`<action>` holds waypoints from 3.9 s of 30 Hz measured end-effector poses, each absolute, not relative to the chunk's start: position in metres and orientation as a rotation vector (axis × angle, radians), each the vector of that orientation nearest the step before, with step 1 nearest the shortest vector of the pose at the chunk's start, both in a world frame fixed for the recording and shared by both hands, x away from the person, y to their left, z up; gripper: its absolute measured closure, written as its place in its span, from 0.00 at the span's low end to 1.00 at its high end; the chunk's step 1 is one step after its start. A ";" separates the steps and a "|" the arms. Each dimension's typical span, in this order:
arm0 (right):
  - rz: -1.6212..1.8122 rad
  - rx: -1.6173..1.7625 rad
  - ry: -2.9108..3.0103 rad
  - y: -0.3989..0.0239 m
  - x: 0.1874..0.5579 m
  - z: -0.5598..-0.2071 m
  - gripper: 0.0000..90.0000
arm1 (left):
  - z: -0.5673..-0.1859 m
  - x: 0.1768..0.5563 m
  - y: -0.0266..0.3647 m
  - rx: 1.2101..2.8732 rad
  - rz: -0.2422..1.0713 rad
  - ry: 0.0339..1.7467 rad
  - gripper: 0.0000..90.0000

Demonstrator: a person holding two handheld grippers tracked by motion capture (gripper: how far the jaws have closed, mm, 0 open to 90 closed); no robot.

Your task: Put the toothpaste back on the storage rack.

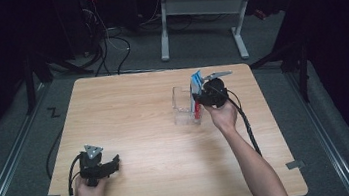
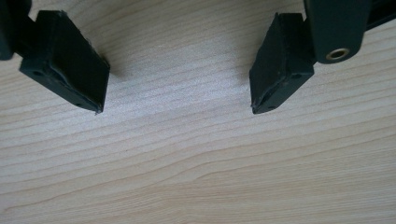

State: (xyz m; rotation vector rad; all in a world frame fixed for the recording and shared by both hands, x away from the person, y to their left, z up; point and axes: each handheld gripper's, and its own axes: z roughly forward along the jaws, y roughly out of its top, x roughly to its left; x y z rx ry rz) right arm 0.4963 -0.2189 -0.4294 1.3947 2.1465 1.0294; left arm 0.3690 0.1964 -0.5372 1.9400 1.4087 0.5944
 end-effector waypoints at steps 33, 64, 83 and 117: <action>0.924 1.350 2.162 -0.210 0.496 -0.433 0.65 | -0.537 0.369 0.196 1.940 0.595 1.408 0.23; 0.997 1.295 2.123 -0.220 0.479 -0.409 0.58 | -0.537 0.369 0.196 1.940 0.595 1.409 0.23; 0.988 1.312 2.096 -0.247 0.457 -0.402 0.56 | -0.537 0.369 0.196 1.940 0.595 1.409 0.23; 1.061 1.265 2.068 -0.263 0.421 -0.395 0.57 | -0.537 0.370 0.196 1.941 0.597 1.410 0.22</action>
